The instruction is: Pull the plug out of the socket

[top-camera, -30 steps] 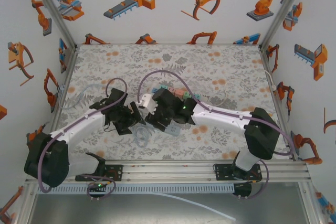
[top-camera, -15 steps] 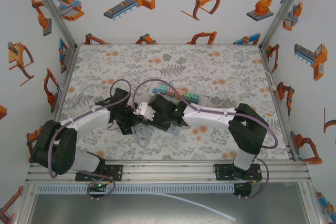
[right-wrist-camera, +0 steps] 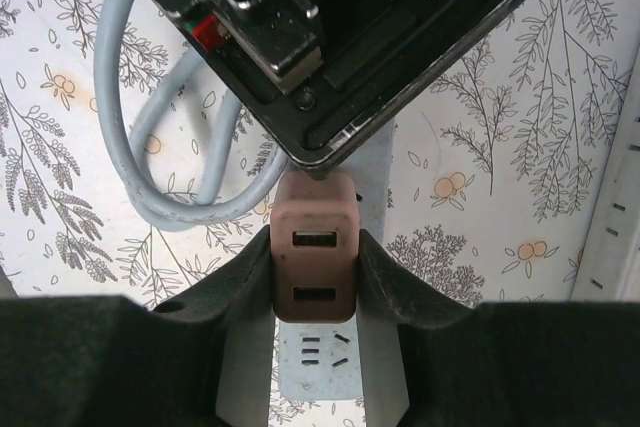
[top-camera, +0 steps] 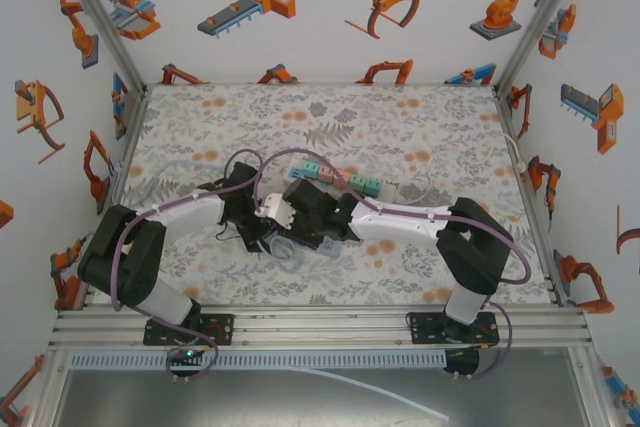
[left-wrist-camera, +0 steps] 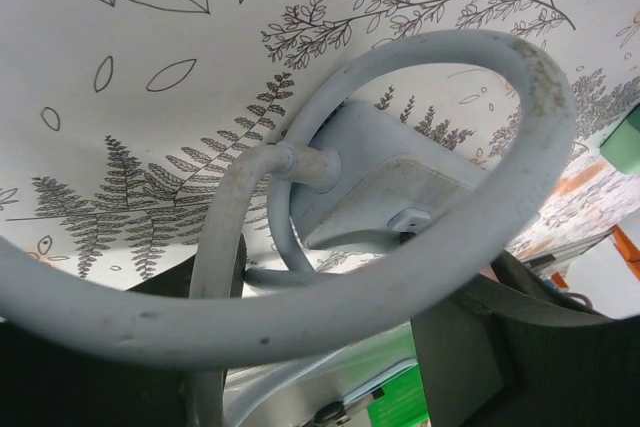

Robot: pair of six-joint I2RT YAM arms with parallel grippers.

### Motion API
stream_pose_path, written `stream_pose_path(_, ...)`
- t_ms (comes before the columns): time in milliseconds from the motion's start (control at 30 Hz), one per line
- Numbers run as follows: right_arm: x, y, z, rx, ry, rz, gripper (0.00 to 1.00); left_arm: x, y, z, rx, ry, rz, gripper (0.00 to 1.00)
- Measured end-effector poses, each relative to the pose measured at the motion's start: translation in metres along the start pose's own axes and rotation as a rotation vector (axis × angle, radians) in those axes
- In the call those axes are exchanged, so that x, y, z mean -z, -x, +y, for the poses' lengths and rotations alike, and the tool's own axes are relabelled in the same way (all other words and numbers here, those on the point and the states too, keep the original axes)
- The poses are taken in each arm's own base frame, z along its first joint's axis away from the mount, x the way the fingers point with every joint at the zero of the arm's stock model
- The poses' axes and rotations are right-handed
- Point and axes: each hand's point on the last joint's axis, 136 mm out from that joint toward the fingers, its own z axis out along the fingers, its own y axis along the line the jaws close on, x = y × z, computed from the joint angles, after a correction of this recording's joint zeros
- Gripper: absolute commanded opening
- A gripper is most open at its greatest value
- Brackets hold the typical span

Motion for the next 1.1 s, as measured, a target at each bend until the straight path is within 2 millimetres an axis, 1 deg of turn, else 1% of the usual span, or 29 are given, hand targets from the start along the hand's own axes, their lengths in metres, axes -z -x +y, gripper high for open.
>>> stream_pose_path(133, 0.010, 0.007, -0.005, -0.054, 0.003, -0.038, 0.00, -0.004, -0.002, -0.002, 0.021, -0.010, 0.023, 0.55)
stream_pose_path(300, 0.020, 0.016, -0.014, -0.051, -0.033, -0.074, 0.00, -0.007, -0.004, -0.006, 0.033, -0.033, 0.045, 0.55)
stream_pose_path(400, 0.030, 0.019, -0.016, -0.049, -0.051, -0.111, 0.00, -0.008, -0.004, -0.007, 0.034, -0.043, 0.046, 0.61)
stream_pose_path(467, 0.045, 0.021, -0.019, -0.074, -0.062, -0.156, 0.00, -0.006, -0.004, -0.010, 0.026, -0.055, 0.037, 0.63)
stream_pose_path(500, 0.056, 0.024, -0.021, -0.096, -0.072, -0.190, 0.00, -0.004, -0.004, -0.013, 0.017, -0.062, 0.025, 0.63)
stream_pose_path(600, 0.096, 0.032, -0.037, -0.189, -0.129, -0.316, 0.00, 0.003, 0.000, -0.013, -0.014, -0.048, -0.027, 0.66)
stream_pose_path(667, 0.125, 0.032, -0.051, -0.284, -0.186, -0.418, 0.00, 0.011, 0.006, -0.005, -0.031, -0.004, -0.078, 0.71)
stream_pose_path(733, 0.153, 0.020, -0.065, -0.405, -0.247, -0.508, 0.00, 0.022, 0.015, 0.008, -0.045, 0.057, -0.136, 0.79)
stream_pose_path(767, 0.162, 0.012, -0.070, -0.462, -0.273, -0.537, 0.00, 0.028, 0.018, 0.014, -0.047, 0.085, -0.159, 0.83)
stream_pose_path(800, 0.171, 0.000, -0.075, -0.530, -0.301, -0.557, 0.00, 0.036, 0.021, 0.020, -0.053, 0.108, -0.179, 0.86)
stream_pose_path(867, 0.181, -0.025, -0.082, -0.652, -0.349, -0.576, 0.00, 0.052, 0.025, 0.020, -0.078, 0.121, -0.217, 0.90)
stream_pose_path(967, 0.187, -0.064, -0.082, -0.849, -0.383, -0.573, 0.00, 0.088, 0.029, 0.001, -0.160, 0.058, -0.295, 0.98)
stream_pose_path(1000, 0.187, -0.077, -0.081, -0.912, -0.387, -0.565, 0.00, 0.105, 0.030, -0.010, -0.202, 0.013, -0.335, 1.00)
stream_pose_path(1067, 0.184, -0.101, -0.077, -1.018, -0.388, -0.535, 0.00, 0.140, 0.028, -0.031, -0.296, -0.086, -0.412, 0.97)
stream_pose_path(1100, 0.180, -0.114, -0.075, -1.068, -0.387, -0.510, 0.00, 0.161, 0.024, -0.043, -0.355, -0.145, -0.457, 0.97)
